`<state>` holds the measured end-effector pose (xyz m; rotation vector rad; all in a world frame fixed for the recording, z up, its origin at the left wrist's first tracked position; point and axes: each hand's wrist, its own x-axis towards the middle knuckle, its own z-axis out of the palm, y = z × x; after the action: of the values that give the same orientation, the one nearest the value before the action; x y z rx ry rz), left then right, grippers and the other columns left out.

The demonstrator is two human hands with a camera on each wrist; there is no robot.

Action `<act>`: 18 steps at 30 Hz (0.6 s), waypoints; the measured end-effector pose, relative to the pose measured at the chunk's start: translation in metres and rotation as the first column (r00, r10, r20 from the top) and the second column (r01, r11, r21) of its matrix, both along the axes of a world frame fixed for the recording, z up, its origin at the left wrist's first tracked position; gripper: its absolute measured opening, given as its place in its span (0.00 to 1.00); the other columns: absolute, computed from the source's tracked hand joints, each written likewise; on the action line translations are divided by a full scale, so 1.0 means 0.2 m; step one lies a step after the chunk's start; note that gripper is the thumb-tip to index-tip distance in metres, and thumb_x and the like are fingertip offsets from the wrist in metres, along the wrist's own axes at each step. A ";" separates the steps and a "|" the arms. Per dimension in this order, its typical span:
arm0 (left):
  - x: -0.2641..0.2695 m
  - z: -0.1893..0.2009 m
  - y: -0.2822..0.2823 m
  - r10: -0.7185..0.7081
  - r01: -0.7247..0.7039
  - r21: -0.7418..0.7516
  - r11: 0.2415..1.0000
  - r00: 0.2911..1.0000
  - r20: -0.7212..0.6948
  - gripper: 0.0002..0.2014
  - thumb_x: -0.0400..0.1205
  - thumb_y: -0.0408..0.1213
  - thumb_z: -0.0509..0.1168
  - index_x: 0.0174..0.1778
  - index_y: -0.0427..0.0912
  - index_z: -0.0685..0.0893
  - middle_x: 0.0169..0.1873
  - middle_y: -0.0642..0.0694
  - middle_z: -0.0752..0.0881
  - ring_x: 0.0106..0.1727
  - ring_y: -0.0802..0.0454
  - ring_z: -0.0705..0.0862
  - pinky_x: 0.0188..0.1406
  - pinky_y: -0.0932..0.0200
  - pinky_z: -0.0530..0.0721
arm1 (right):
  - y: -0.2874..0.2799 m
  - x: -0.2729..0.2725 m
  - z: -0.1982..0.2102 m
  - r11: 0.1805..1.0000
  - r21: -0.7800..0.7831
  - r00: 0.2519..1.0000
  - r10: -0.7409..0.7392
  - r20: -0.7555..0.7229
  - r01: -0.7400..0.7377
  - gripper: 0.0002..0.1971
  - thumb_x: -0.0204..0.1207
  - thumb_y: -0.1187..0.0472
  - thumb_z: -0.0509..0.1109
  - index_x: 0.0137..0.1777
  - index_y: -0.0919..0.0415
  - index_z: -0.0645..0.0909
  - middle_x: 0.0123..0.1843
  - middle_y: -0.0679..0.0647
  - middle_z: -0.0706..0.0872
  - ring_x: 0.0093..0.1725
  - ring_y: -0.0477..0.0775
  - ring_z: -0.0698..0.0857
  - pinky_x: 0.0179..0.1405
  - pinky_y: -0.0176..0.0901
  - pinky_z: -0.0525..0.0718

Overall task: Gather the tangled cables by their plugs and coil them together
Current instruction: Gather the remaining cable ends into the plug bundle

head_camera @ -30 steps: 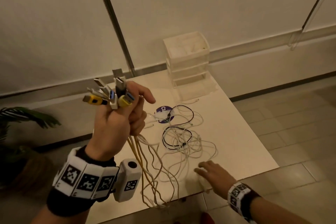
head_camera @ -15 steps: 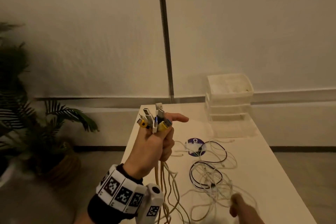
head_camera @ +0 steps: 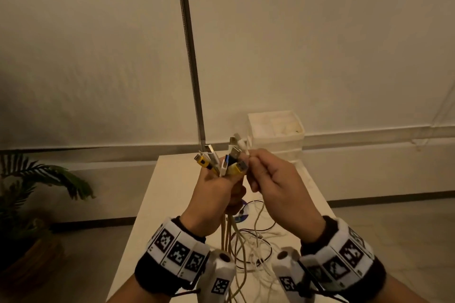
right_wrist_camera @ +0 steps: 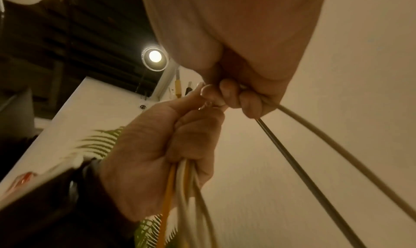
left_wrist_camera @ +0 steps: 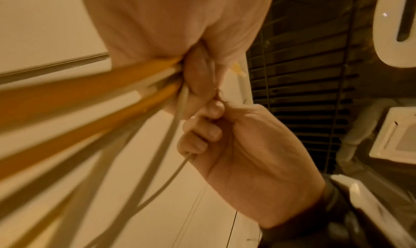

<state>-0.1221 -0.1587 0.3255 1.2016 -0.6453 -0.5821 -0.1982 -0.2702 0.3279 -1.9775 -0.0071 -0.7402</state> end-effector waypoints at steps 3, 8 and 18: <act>0.03 0.00 -0.02 0.004 -0.004 -0.007 1.000 1.000 -0.001 0.23 0.79 0.45 0.69 0.57 0.25 0.80 0.21 0.48 0.63 0.19 0.55 0.59 0.19 0.66 0.59 | -0.03 0.00 -0.02 1.000 -0.027 0.999 0.007 -0.038 -0.008 0.12 0.86 0.60 0.57 0.47 0.56 0.81 0.28 0.48 0.77 0.27 0.41 0.75 0.28 0.28 0.73; 0.06 0.00 -0.02 0.034 -0.034 0.008 0.999 0.999 0.038 0.21 0.76 0.44 0.68 0.59 0.32 0.86 0.21 0.51 0.70 0.20 0.57 0.62 0.20 0.63 0.60 | -0.06 0.02 -0.04 0.997 -0.061 0.998 0.042 -0.055 -0.046 0.14 0.86 0.60 0.58 0.43 0.61 0.81 0.26 0.50 0.79 0.26 0.42 0.76 0.29 0.28 0.71; 0.35 0.11 0.18 0.244 -0.259 -0.261 0.930 0.966 -0.089 0.11 0.77 0.51 0.63 0.39 0.47 0.78 0.24 0.51 0.65 0.19 0.59 0.59 0.16 0.66 0.58 | -0.24 0.04 -0.20 0.980 -0.110 0.954 0.132 -0.268 -0.167 0.16 0.86 0.60 0.58 0.36 0.54 0.76 0.26 0.45 0.75 0.28 0.41 0.71 0.31 0.37 0.70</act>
<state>-0.0523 -0.1237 0.3475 0.9875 -0.4952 -0.2976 -0.1898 -0.3173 0.2879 -2.1602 -0.0499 -0.3865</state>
